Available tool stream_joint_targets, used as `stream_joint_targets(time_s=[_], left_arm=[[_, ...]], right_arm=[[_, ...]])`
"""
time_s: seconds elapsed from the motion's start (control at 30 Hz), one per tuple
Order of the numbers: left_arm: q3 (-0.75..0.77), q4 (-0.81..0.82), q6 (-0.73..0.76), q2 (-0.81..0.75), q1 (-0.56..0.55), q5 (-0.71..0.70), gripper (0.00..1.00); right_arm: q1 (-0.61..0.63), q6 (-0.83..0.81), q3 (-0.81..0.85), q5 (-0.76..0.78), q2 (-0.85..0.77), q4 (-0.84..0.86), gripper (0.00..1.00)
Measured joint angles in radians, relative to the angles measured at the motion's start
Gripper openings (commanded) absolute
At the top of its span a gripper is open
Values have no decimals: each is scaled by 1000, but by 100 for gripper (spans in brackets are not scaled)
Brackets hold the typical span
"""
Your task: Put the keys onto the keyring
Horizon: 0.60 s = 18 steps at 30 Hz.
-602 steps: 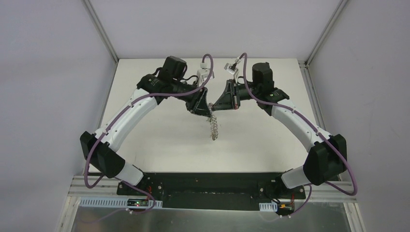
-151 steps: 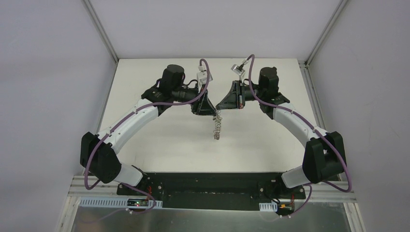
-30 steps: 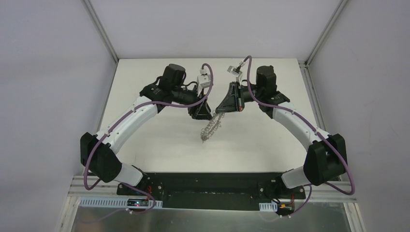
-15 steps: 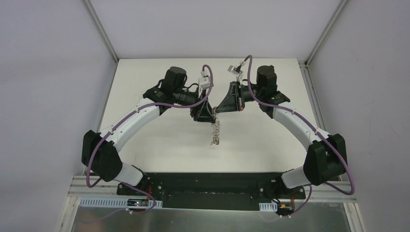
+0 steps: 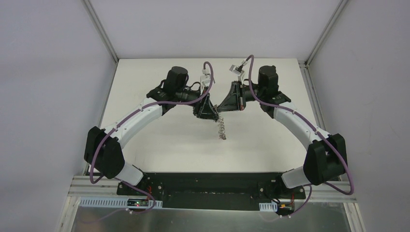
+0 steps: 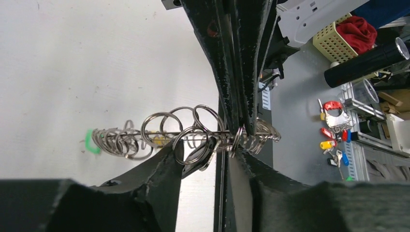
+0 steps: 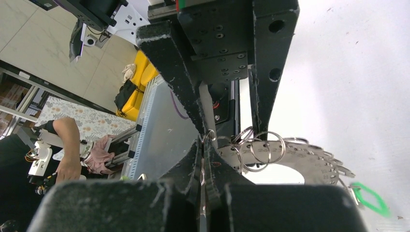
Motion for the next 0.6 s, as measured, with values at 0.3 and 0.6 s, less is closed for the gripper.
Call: stream_joint_targets(time_s=[0.3,0.6], left_arm=[[-2,-9,-21,1,-1,26,3],[60,-182,82,1,0,3,0]], right_arm=[[-8,-2,-7,15,1,1,0],[-11,-39,-18,29,1,-25,0]])
